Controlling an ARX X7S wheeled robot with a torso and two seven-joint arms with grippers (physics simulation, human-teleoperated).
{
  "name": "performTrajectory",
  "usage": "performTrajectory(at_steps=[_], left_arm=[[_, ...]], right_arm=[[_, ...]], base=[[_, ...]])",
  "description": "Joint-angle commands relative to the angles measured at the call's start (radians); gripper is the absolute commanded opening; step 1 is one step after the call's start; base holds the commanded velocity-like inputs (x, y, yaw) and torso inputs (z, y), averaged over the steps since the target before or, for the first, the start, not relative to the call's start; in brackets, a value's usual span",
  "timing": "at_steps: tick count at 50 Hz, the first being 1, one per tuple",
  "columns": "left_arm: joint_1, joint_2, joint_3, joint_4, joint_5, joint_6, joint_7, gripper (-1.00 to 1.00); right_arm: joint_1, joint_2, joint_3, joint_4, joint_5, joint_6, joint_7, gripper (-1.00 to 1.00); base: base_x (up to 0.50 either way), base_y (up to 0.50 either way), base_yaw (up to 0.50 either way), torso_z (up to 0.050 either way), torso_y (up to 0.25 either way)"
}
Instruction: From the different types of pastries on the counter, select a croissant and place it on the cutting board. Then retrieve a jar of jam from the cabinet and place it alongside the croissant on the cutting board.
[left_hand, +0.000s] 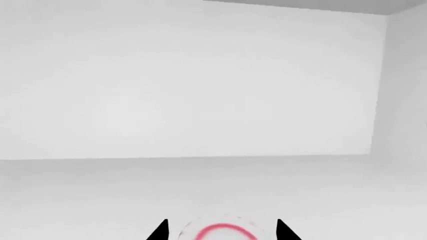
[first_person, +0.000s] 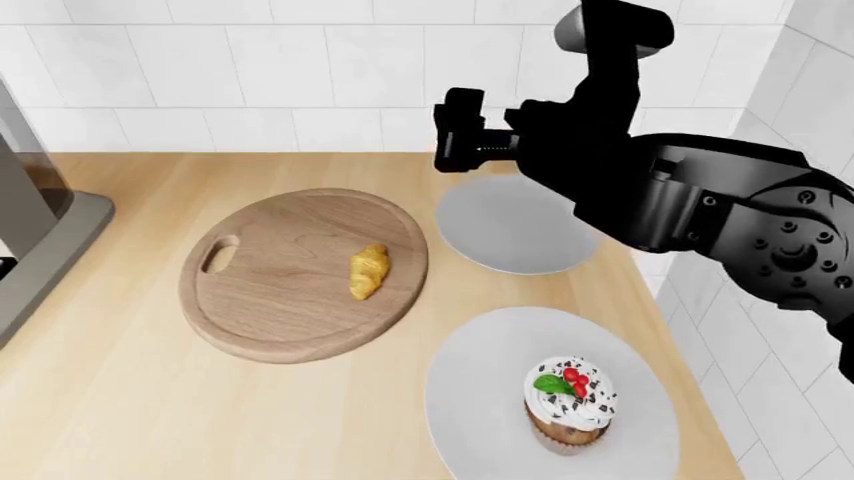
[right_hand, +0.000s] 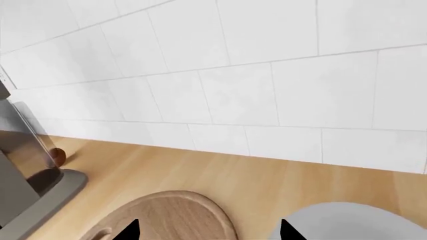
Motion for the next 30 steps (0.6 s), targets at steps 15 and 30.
performTrajectory(at_steps=[15, 30], left_arm=[[-0.041, 0.029, 0.541, -0.161, -0.401, 0.030, 0.146, -1.00], [-0.008, 0.000, 0.193, 0.214, -0.181, -0.011, 0.247, -1.00]], right_arm=[[0.001, 0.008, 0.007, -0.011, 0.004, 0.000, 0.008, 1.00], [0.010, 0.000, 0.008, -0.001, 0.002, 0.009, 0.009, 1.00]], base=[[0.00, 0.00, 0.00, 0.000, 0.000], [0.00, 0.00, 0.00, 0.000, 0.000]])
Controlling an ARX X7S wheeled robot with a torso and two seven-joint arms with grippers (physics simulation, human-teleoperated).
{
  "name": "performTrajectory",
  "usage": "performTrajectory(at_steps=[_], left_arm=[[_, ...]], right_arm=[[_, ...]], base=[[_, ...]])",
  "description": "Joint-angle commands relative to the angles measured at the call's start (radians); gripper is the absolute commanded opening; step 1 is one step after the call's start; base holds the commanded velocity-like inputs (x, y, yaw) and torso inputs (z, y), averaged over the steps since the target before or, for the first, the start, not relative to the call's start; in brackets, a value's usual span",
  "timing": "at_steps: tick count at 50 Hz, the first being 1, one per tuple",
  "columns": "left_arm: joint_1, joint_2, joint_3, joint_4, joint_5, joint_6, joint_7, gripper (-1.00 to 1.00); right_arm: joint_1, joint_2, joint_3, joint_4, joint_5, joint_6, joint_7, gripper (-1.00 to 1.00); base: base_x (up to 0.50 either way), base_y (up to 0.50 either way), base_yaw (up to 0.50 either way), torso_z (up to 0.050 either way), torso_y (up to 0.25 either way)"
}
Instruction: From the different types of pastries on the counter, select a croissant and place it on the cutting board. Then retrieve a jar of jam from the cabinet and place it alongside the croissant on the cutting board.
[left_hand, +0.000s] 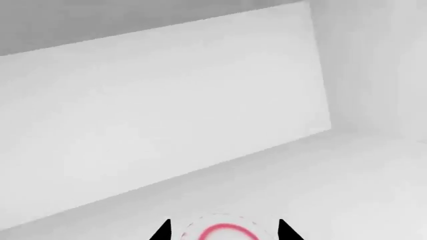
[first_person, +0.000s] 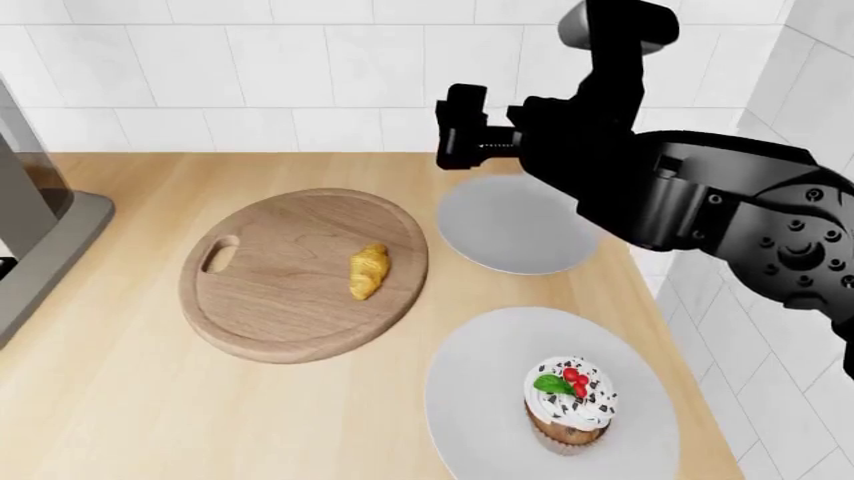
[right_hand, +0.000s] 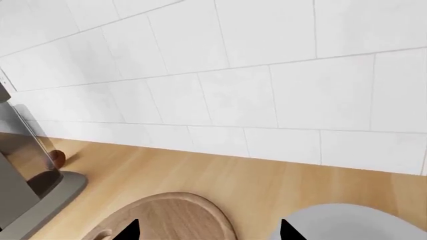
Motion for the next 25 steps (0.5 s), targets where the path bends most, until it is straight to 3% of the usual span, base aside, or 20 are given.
performTrajectory(at_steps=[1, 18, 25], left_arm=[[0.031, -0.012, -0.155, 0.207, -0.039, -0.051, 0.087, -1.00], [0.113, -0.035, -0.144, 0.532, -0.138, -0.178, 0.106, -1.00], [0.143, -0.027, -0.238, 0.610, -0.210, -0.230, 0.084, -1.00]], right_arm=[[0.008, -0.006, 0.000, 0.007, -0.001, 0.006, 0.001, 1.00], [0.011, -0.006, 0.005, 0.007, -0.001, 0.008, 0.003, 1.00], [0.015, -0.005, 0.007, 0.011, -0.001, 0.012, 0.002, 1.00]], base=[[0.00, 0.00, 0.00, 0.000, 0.000], [0.00, 0.00, 0.00, 0.000, 0.000], [0.00, 0.00, 0.00, 0.000, 0.000]])
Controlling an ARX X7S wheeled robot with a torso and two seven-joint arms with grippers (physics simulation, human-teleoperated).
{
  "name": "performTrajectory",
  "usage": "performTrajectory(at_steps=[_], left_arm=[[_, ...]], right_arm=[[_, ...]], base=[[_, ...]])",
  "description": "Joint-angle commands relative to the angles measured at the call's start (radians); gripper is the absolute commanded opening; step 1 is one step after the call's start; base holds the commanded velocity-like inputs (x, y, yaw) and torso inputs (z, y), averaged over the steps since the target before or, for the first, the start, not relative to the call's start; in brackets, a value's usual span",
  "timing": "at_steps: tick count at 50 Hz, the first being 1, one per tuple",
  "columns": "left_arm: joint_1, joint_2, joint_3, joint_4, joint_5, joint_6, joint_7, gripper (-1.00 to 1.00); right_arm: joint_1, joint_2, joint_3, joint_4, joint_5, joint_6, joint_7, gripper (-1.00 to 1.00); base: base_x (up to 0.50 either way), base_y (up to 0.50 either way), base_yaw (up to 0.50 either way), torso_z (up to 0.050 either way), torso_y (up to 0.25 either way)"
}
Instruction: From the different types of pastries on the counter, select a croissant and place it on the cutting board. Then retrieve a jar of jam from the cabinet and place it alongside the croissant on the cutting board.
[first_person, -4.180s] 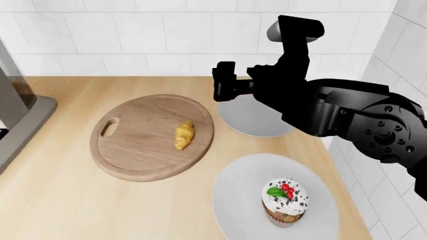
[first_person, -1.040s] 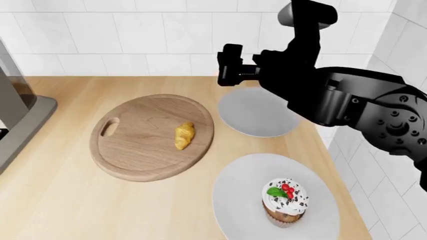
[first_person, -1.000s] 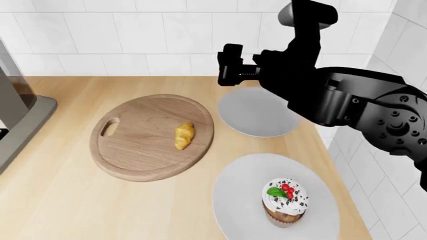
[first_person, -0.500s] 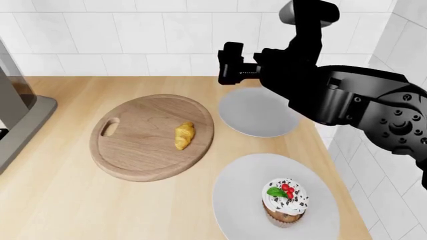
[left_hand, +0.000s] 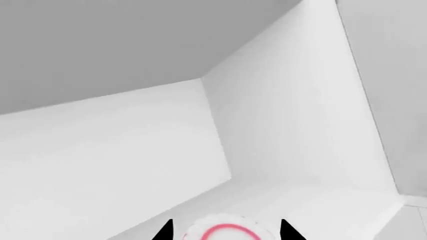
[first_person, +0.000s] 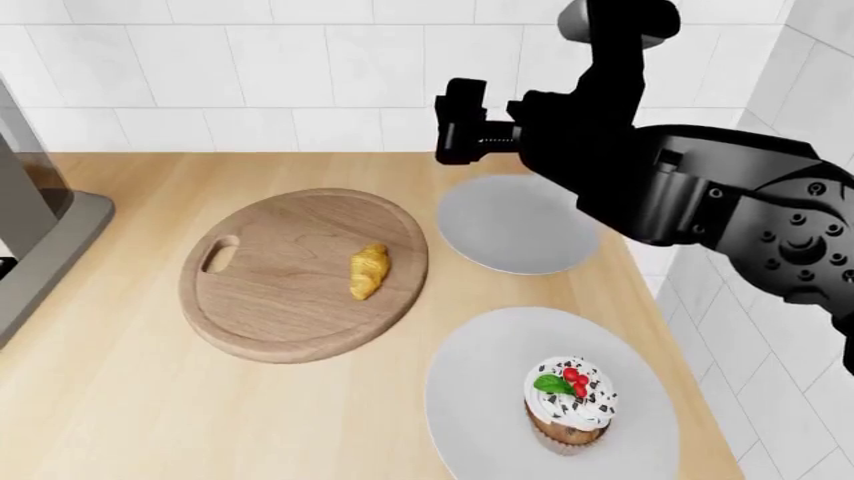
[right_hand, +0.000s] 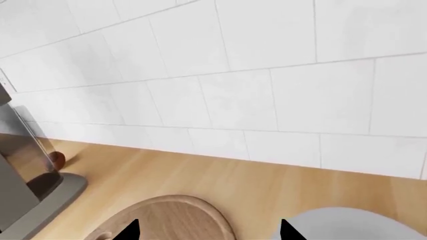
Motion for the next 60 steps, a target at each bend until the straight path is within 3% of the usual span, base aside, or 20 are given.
performTrajectory(at_steps=[1, 23, 37, 52, 60], left_arm=[[0.044, 0.000, -0.102, 0.160, -0.091, -0.079, -0.017, -1.00], [0.130, 0.032, -0.260, 0.350, -0.315, -0.230, -0.062, -1.00], [0.224, 0.040, -0.327, 0.369, -0.596, -0.249, -0.295, -1.00], [0.355, 0.015, -0.312, 0.447, -0.858, -0.353, -0.462, -1.00], [0.425, 0.011, -0.311, 0.466, -1.001, -0.336, -0.563, -1.00]], right_arm=[[0.006, 0.001, 0.004, 0.003, 0.001, 0.005, 0.002, 1.00], [0.013, -0.001, 0.009, 0.004, -0.004, 0.007, 0.010, 1.00], [0.012, 0.005, 0.015, 0.007, -0.010, 0.003, 0.007, 1.00], [0.009, 0.012, 0.020, -0.002, -0.012, 0.000, 0.022, 1.00], [0.013, 0.009, 0.024, 0.007, -0.019, -0.008, 0.042, 1.00]], base=[[0.00, 0.00, 0.00, 0.000, 0.000], [0.00, 0.00, 0.00, 0.000, 0.000], [0.00, 0.00, 0.00, 0.000, 0.000], [0.00, 0.00, 0.00, 0.000, 0.000], [0.00, 0.00, 0.00, 0.000, 0.000]])
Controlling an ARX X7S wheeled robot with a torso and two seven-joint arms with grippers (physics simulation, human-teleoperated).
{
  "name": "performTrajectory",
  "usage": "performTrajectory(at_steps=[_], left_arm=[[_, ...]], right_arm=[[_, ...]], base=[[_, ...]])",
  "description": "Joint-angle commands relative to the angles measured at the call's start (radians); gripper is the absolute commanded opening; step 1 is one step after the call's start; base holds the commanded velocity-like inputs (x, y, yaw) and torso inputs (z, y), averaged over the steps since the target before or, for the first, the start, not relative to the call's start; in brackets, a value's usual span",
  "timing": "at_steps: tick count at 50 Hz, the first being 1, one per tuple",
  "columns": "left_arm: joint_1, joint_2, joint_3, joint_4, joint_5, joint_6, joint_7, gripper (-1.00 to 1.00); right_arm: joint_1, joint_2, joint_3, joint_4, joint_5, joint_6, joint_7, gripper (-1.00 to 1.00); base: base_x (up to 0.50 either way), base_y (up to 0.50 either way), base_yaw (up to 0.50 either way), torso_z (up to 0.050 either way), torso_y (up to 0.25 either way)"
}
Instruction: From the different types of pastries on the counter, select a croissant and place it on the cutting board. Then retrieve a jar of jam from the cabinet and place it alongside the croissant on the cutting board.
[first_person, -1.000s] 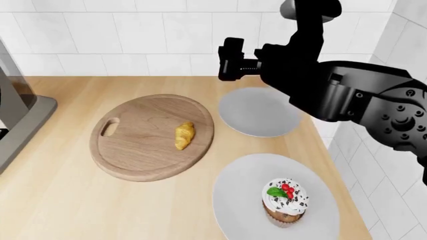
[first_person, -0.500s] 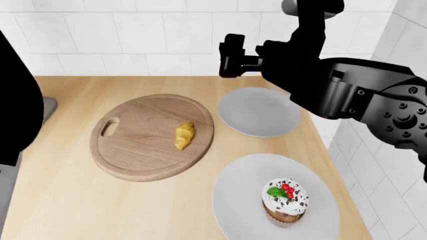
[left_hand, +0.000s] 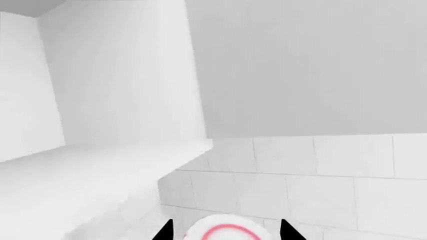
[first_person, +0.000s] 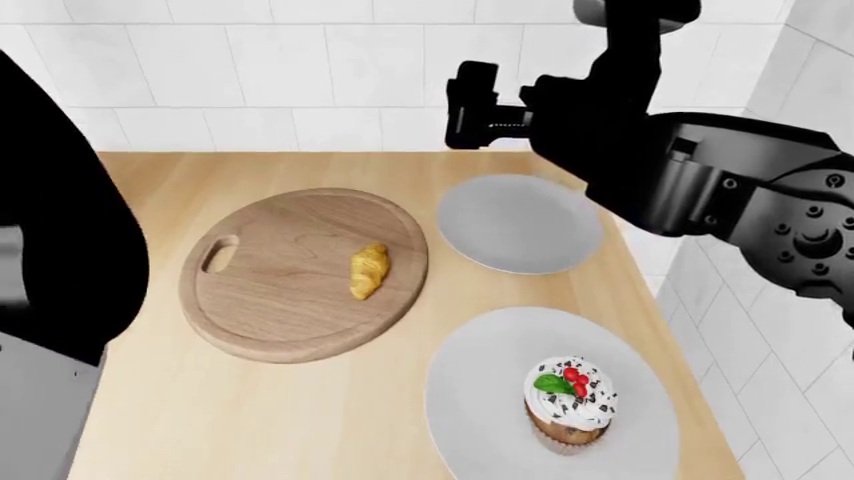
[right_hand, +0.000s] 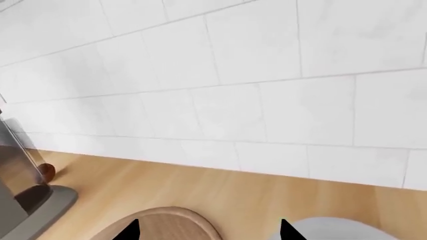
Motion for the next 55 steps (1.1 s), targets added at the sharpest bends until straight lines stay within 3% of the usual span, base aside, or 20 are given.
performTrajectory(at_steps=[1, 24, 35, 55], left_arm=[[0.107, -0.005, -0.009, 0.046, -0.193, -0.010, -0.139, -1.00], [0.385, -0.100, 0.121, 0.147, -0.242, 0.019, -0.106, -1.00], [0.418, -0.135, 0.186, 0.127, -0.270, 0.014, -0.116, -1.00], [0.473, -0.243, 0.277, 0.098, -0.114, 0.137, 0.016, -1.00]], right_arm=[[0.000, 0.001, 0.005, 0.007, -0.008, -0.011, 0.022, 1.00], [-0.026, 0.027, 0.022, 0.007, -0.035, -0.061, 0.063, 1.00], [-0.031, 0.015, 0.021, 0.022, -0.042, -0.065, 0.058, 1.00], [-0.036, 0.024, 0.022, 0.053, -0.059, -0.079, 0.119, 1.00]], base=[[0.00, 0.00, 0.00, 0.000, 0.000], [0.00, 0.00, 0.00, 0.000, 0.001], [0.00, 0.00, 0.00, 0.000, 0.000], [0.00, 0.00, 0.00, 0.000, 0.001]])
